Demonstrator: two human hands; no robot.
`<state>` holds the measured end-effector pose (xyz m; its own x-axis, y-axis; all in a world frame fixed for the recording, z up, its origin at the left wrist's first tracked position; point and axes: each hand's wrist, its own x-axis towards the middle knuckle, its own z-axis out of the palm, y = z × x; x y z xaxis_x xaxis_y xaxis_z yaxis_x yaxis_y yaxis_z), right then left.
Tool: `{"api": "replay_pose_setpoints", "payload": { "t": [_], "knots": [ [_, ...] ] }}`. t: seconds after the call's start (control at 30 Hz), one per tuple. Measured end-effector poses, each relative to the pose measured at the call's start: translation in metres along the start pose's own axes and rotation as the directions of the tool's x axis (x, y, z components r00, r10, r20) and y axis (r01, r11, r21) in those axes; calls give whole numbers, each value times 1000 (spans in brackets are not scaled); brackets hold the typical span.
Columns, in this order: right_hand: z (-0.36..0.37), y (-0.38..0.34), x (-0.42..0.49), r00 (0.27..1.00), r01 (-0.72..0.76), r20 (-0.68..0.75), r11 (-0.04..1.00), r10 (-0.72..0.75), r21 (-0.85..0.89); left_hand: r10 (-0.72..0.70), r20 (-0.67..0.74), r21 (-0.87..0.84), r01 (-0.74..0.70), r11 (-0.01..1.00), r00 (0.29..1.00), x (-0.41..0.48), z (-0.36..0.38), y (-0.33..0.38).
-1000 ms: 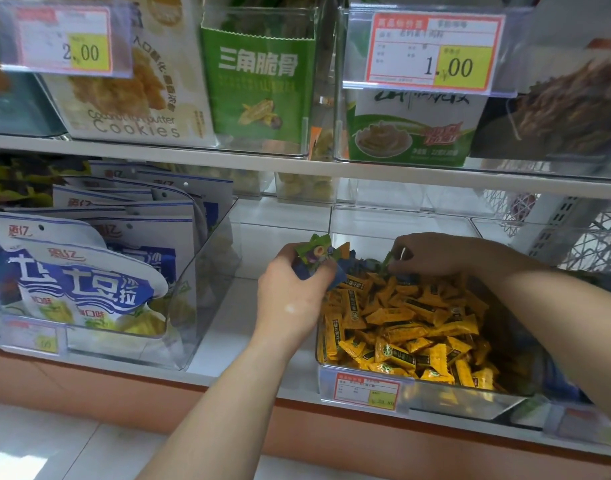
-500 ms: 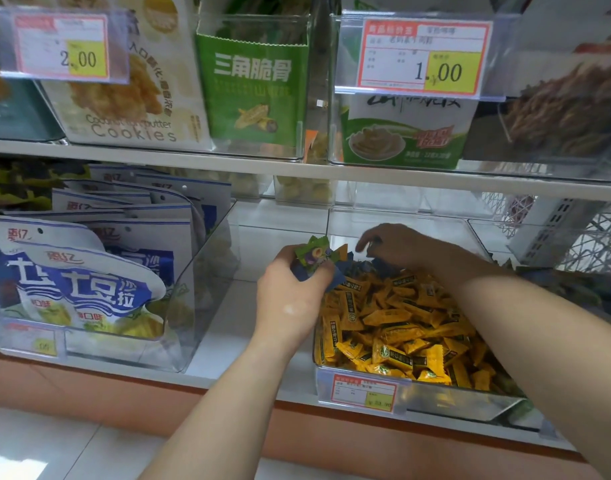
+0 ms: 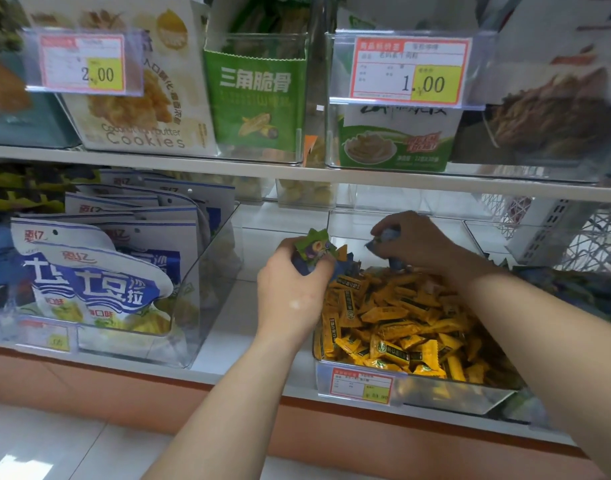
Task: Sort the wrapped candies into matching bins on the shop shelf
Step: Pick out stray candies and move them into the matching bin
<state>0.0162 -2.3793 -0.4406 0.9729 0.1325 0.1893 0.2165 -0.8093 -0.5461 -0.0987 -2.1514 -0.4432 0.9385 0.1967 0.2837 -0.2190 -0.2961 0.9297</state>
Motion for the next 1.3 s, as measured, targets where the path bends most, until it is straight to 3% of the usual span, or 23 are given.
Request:
{"api": "replay_pose_setpoints", "payload": {
  "t": [0.1, 0.2, 0.37, 0.53, 0.63, 0.7, 0.8, 0.9, 0.97, 1.17, 1.3],
  "knots": [
    [-30, -8, -28, 990, 38, -140, 990, -19, 139, 49, -11, 17, -48, 999, 999, -7, 8, 12],
    [-64, -6, -69, 985, 22, -170, 971, 20, 240, 57, 52, 14, -57, 998, 997, -19, 25, 29],
    [-116, 33, -132, 963, -44, -242, 957, 117, 287, 120, 247, -19, -119, 993, 962, -46, 84, 58],
    [-158, 89, -166, 872, -160, -412, 949, 265, 273, 203, 372, -4, -218, 976, 906, -74, 161, 84],
    [-164, 118, -173, 803, -193, -497, 933, 329, 305, 217, 429, 118, -293, 949, 877, -78, 203, 89],
    [-161, 129, -171, 776, -176, -545, 939, 318, 297, 241, 484, 280, -409, 868, 841, -77, 223, 84],
    [-148, 140, -163, 817, -200, -486, 943, 310, 265, 266, 456, 530, -499, 686, 849, -68, 233, 70],
    [-133, 149, -156, 919, -355, -233, 925, 318, -138, 273, 404, 661, -485, 573, 873, -61, 232, 61],
    [-132, 149, -155, 908, -419, -160, 852, 387, -315, 267, 396, 655, -474, 589, 879, -62, 229, 62],
    [-150, 123, -153, 888, -392, -314, 910, 336, -137, 232, 398, 599, -442, 668, 888, -55, 178, 77],
    [-133, 85, -150, 941, -236, -266, 969, 208, -75, 189, 324, 592, -355, 723, 927, -35, 122, 71]
  ]
}}
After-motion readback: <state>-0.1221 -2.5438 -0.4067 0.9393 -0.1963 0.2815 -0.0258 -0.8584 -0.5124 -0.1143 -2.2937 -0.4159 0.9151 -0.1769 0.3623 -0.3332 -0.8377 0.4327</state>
